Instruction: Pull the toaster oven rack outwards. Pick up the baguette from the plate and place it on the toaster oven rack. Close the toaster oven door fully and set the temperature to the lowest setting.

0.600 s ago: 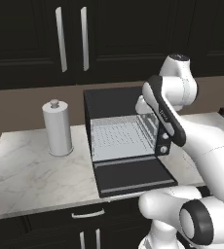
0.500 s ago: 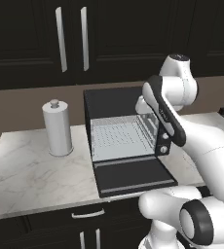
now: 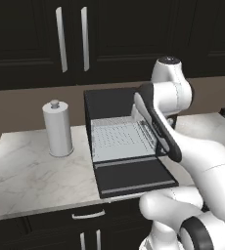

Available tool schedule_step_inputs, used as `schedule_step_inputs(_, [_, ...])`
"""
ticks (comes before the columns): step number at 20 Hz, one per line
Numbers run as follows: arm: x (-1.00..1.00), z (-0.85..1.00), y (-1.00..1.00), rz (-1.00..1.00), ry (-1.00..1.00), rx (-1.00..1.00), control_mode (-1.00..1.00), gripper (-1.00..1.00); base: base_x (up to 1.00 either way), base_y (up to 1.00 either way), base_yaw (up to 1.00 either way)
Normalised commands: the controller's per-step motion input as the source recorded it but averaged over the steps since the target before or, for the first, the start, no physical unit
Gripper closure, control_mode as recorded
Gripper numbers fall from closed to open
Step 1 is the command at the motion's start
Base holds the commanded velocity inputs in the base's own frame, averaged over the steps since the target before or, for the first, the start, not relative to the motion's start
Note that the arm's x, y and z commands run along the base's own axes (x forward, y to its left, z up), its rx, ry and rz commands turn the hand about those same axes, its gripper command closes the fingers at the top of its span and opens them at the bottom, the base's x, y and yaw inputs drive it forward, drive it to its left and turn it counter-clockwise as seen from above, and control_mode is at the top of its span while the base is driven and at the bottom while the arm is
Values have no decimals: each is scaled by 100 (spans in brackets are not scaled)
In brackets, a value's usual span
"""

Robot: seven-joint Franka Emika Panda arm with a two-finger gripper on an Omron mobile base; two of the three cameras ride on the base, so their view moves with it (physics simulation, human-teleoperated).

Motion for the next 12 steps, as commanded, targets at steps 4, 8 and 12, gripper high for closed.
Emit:
schedule_step_inputs(4, [-18, -5, 33, 0, 0, -19, -100, -100, 0, 0, 0])
schedule_step_inputs(8, [-1, -30, 28, 2, 0, -29, -100, -100, 0, 0, 0])
schedule_step_inputs(12, [0, -49, 21, 5, -2, -34, -100, -100, 0, 0, 0])
